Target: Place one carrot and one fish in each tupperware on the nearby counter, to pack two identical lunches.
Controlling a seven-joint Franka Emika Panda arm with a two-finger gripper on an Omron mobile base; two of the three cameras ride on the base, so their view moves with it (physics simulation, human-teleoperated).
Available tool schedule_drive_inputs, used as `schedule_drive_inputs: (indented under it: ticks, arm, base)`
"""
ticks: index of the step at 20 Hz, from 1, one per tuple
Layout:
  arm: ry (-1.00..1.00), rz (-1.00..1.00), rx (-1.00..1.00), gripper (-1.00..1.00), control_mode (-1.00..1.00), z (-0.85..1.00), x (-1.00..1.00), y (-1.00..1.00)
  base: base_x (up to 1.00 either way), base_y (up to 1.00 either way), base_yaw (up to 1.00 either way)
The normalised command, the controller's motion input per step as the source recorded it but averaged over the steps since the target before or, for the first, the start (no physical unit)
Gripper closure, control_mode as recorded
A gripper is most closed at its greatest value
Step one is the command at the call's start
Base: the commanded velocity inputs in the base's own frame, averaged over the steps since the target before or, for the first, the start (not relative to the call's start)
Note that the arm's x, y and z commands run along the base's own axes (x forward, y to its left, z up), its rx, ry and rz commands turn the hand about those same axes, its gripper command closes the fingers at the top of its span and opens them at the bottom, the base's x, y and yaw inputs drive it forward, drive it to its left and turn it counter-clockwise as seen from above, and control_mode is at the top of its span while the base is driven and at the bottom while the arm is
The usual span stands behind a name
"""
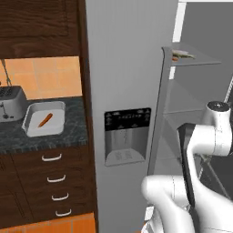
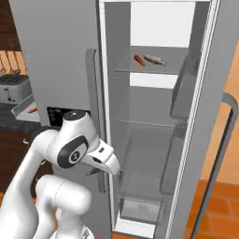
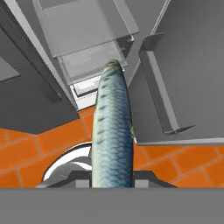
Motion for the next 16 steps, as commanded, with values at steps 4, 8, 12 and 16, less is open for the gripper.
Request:
schedule_drive_inputs:
  ticks: [4, 8, 12, 16]
  arm:
    - [0.0, 0.0, 0.0, 1.0, 1.0, 0.0, 0.0, 0.0]
    - [0.0, 0.0, 0.0, 1.0, 1.0, 0.0, 0.0, 0.0]
    - [0.0, 0.0, 0.0, 1.0, 1.0, 0.0, 0.0, 0.0]
    - [0.0, 0.0, 0.0, 1.0, 1.0, 0.0, 0.0, 0.0]
  base:
    - [-0.22, 1.0, 0.0]
    - [0.05, 1.0, 0.01]
    - [0.39, 1.0, 0.0]
    - [0.74, 1.0, 0.0]
